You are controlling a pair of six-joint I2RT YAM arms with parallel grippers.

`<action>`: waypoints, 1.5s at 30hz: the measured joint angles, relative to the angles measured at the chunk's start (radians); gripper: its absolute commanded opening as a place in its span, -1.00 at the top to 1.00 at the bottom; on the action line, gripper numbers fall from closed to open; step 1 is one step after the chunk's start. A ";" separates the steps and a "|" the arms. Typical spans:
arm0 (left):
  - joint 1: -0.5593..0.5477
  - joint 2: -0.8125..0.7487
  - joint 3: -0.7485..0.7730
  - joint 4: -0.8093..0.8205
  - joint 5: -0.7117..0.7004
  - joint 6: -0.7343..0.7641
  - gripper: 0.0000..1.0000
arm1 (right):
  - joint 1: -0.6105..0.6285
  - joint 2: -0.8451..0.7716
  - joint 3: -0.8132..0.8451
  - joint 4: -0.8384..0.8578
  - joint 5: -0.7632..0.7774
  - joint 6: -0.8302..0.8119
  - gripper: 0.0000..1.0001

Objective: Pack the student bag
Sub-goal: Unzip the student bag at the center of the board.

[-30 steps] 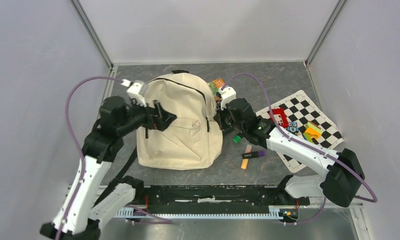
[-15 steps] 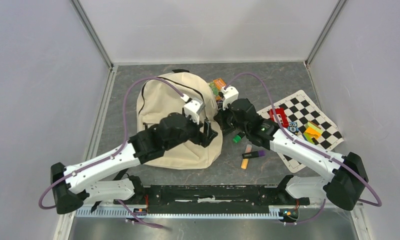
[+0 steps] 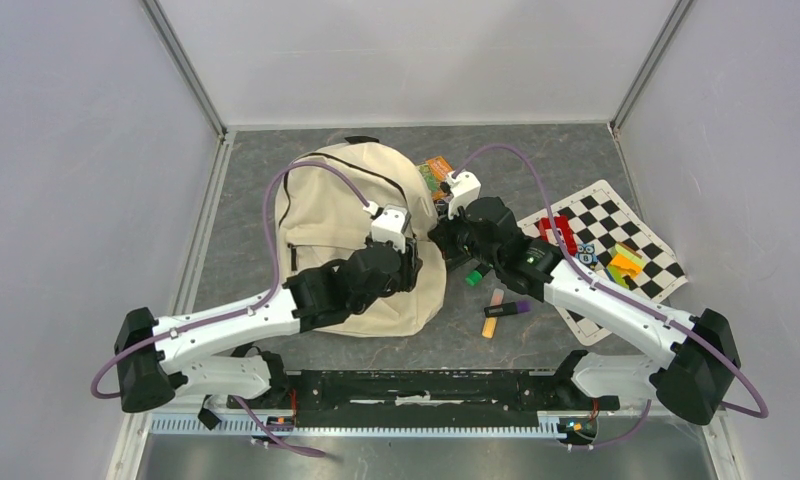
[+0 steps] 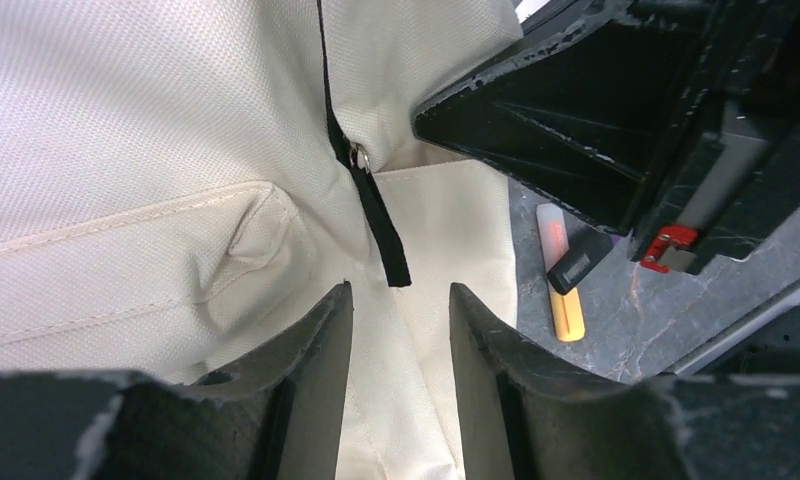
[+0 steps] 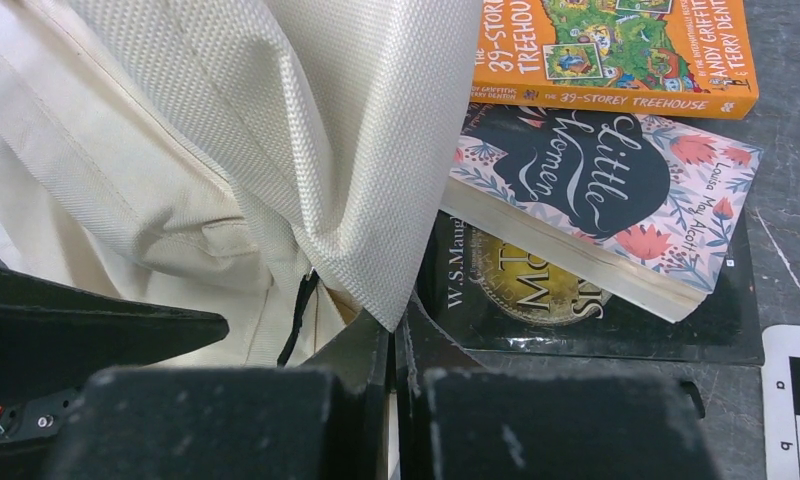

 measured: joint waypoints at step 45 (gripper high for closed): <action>-0.002 -0.142 0.030 -0.004 -0.212 0.141 0.96 | 0.099 -0.039 -0.061 0.061 -0.208 -0.299 1.00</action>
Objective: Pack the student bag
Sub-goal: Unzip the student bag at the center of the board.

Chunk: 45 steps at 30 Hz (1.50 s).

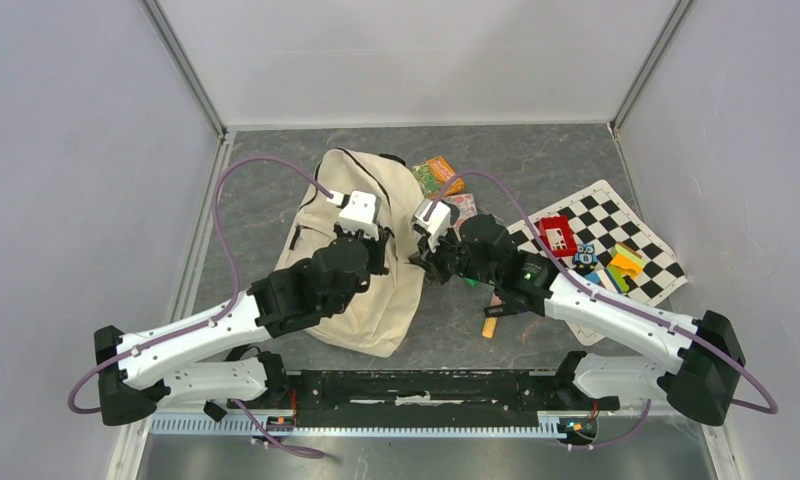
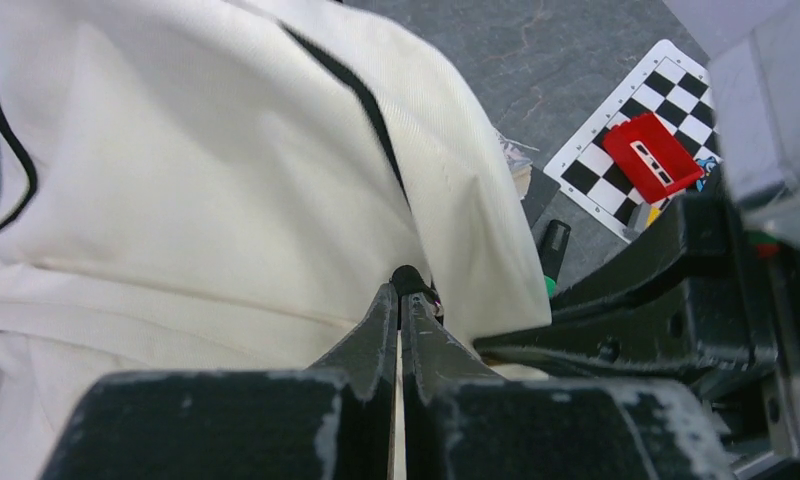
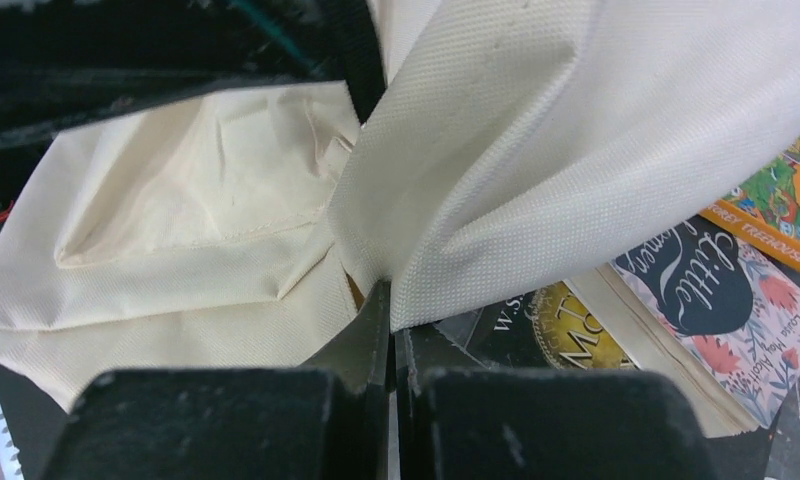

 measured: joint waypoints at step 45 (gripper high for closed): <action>0.209 -0.146 -0.076 -0.107 0.767 0.180 0.96 | 0.165 -0.214 -0.096 0.080 -0.050 -0.206 0.06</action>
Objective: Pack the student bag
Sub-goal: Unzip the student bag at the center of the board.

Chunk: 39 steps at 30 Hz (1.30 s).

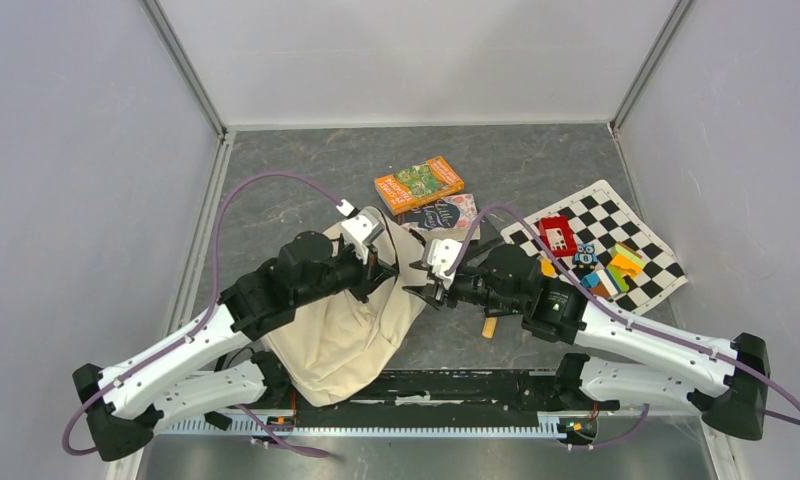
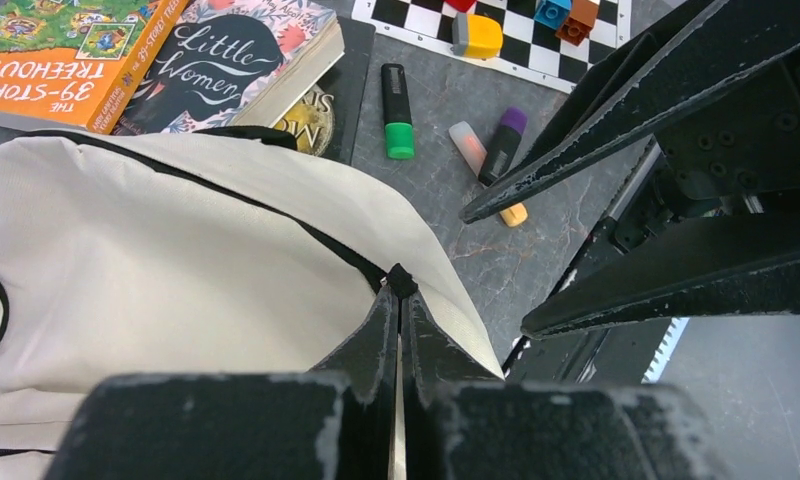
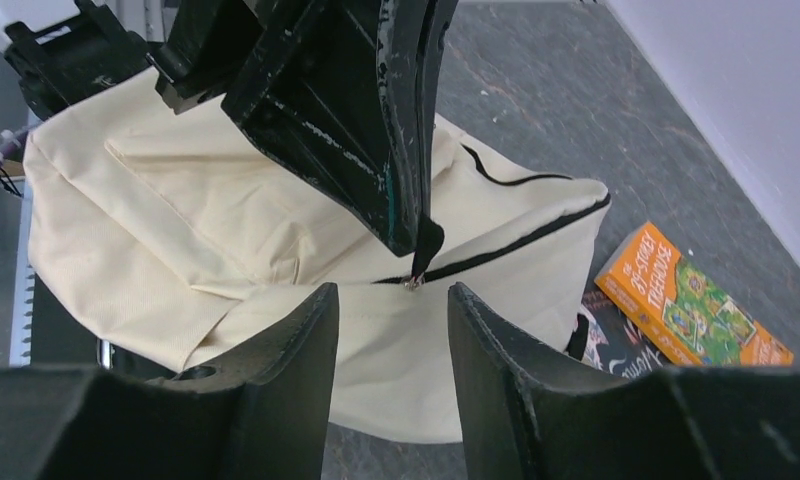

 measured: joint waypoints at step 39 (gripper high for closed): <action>0.004 -0.064 -0.038 -0.023 0.019 -0.001 0.96 | 0.002 0.175 0.000 0.113 0.008 -0.039 0.40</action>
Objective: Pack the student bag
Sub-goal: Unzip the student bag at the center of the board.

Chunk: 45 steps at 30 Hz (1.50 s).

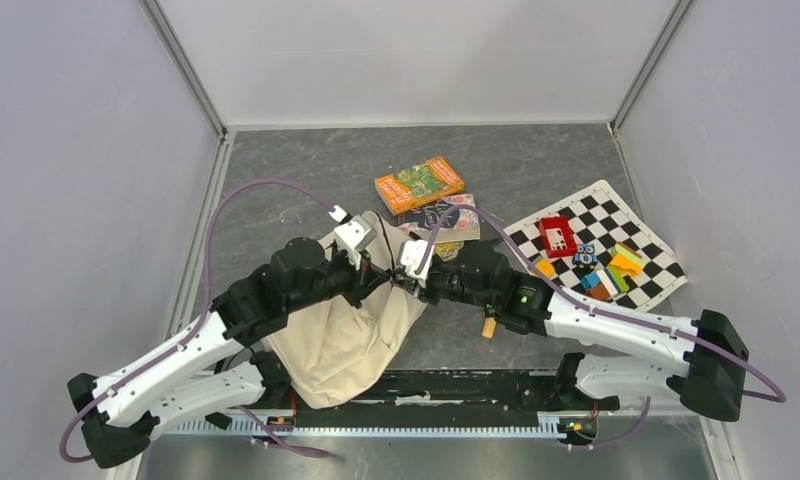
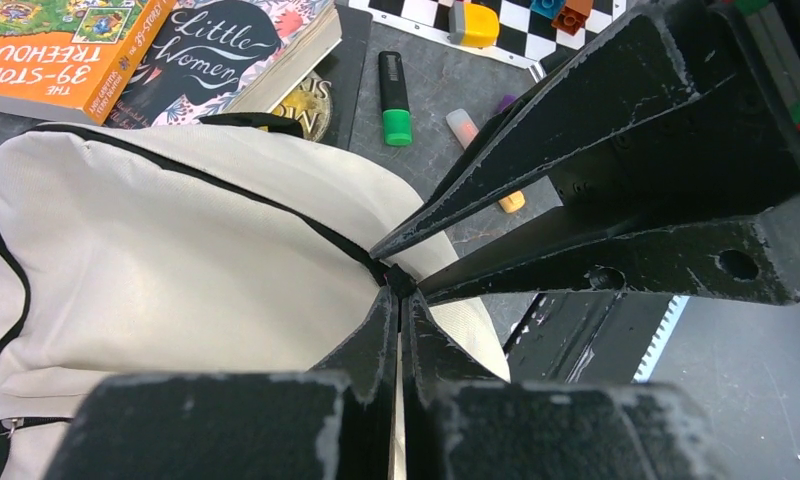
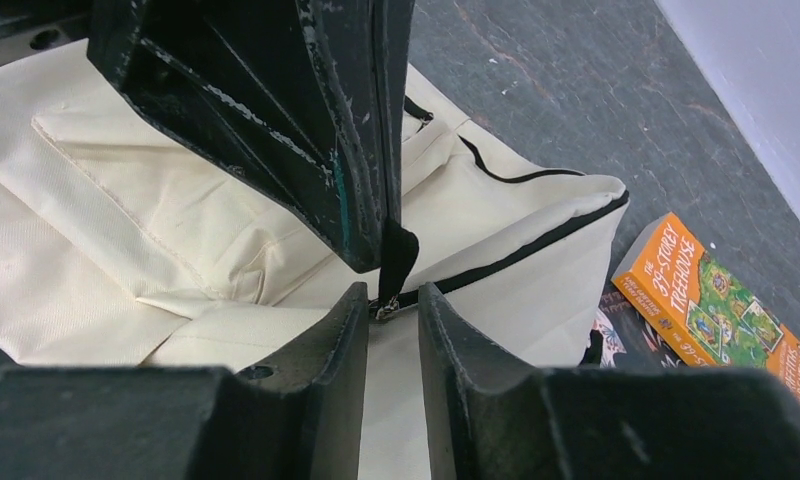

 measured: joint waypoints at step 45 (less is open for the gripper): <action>-0.117 0.094 -0.282 0.372 -0.149 -0.235 0.65 | 0.003 -0.031 -0.077 0.058 0.226 0.195 1.00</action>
